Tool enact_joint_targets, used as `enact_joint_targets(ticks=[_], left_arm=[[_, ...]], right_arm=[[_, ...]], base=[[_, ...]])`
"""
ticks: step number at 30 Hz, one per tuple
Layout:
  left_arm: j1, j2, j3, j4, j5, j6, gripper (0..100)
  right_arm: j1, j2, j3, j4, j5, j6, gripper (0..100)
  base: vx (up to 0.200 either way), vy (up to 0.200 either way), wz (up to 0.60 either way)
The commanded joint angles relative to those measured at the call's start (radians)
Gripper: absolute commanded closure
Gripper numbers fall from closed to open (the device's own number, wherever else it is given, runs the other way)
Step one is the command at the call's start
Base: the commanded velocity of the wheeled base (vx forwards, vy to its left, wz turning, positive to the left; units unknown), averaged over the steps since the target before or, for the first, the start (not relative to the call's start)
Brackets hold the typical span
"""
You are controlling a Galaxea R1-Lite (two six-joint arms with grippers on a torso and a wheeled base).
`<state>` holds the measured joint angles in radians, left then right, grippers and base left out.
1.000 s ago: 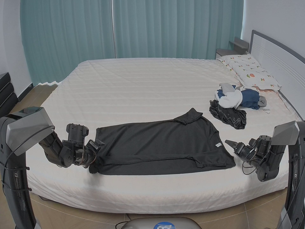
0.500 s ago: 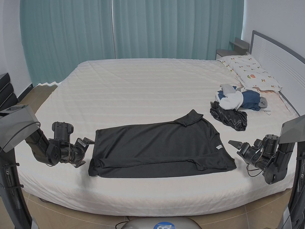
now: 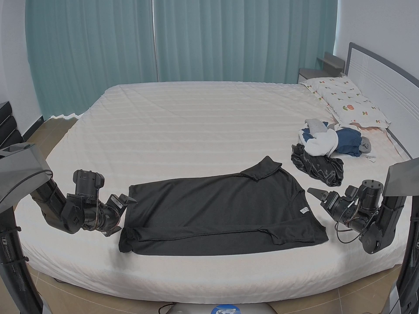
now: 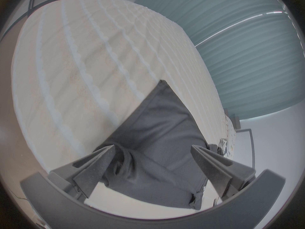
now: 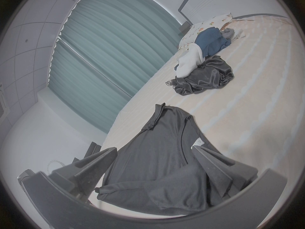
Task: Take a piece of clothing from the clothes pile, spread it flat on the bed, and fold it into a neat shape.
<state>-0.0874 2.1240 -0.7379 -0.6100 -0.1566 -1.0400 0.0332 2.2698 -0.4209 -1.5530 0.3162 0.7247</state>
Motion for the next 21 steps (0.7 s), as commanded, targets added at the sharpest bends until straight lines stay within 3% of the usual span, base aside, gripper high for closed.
enact_joint_targets(ticks=[1,9,14,21], left_arm=[[-0.061,-0.085,0.071,0.003,-0.001,0.011,0],[-0.144,-0.092,0.097,0.036,0.000,0.041,0],[-0.149,-0.065,0.098,0.075,0.005,0.118,0],[-0.156,0.005,0.041,0.078,0.028,0.132,0]], right_arm=[[0.008,-0.055,0.088,-0.010,-0.014,-0.001,0],[0.022,-0.058,0.186,-0.010,-0.026,0.045,0],[0.028,-0.056,0.203,-0.010,-0.023,0.064,0],[0.028,-0.033,0.198,-0.010,-0.023,0.059,0]], base=[[0.000,0.000,0.00],[0.000,0.000,0.00],[0.000,0.000,0.00],[0.000,0.000,0.00]])
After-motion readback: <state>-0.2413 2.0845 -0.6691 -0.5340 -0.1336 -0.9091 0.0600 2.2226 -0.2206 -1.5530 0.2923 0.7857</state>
